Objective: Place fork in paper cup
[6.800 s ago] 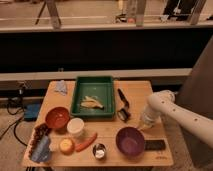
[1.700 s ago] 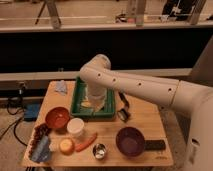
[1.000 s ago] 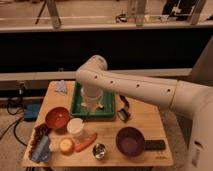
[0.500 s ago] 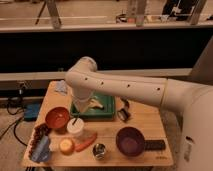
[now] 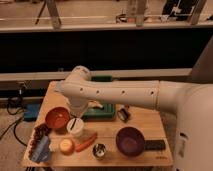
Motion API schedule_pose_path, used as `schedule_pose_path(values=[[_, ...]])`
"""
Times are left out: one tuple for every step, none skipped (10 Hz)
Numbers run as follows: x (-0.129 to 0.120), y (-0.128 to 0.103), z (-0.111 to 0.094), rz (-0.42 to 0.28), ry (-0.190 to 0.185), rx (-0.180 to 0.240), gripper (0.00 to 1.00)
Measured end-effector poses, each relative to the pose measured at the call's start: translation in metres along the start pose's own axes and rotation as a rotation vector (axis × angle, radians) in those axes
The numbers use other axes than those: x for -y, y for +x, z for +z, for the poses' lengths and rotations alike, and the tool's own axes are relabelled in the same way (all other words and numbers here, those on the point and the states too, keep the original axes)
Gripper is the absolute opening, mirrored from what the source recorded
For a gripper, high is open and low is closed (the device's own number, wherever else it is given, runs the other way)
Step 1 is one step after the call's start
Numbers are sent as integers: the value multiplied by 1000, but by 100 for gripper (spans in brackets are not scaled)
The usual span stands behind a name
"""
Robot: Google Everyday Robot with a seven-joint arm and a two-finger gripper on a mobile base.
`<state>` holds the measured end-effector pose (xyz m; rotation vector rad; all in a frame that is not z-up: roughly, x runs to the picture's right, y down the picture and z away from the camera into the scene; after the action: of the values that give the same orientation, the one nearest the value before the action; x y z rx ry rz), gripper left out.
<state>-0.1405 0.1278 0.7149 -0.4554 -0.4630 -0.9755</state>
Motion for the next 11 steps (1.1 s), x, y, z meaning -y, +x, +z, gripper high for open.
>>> schedule_pose_path(values=[[-1, -1, 7, -15, -1, -8, 0], [-1, -2, 12, -32, -2, -18, 0], [-1, -2, 16, -42, -4, -25, 0], [-3, -2, 20, -49, -5, -31, 0], [-4, -2, 24, -55, -7, -36, 3], [-5, -2, 27, -59, -7, -40, 12], [-6, -2, 28, -62, -8, -44, 22], [-6, -3, 31, -66, -11, -44, 32], [-7, -4, 33, -68, -14, -43, 40], [-7, -4, 35, -70, -17, -41, 50], [-8, -4, 36, -71, -19, -37, 62]])
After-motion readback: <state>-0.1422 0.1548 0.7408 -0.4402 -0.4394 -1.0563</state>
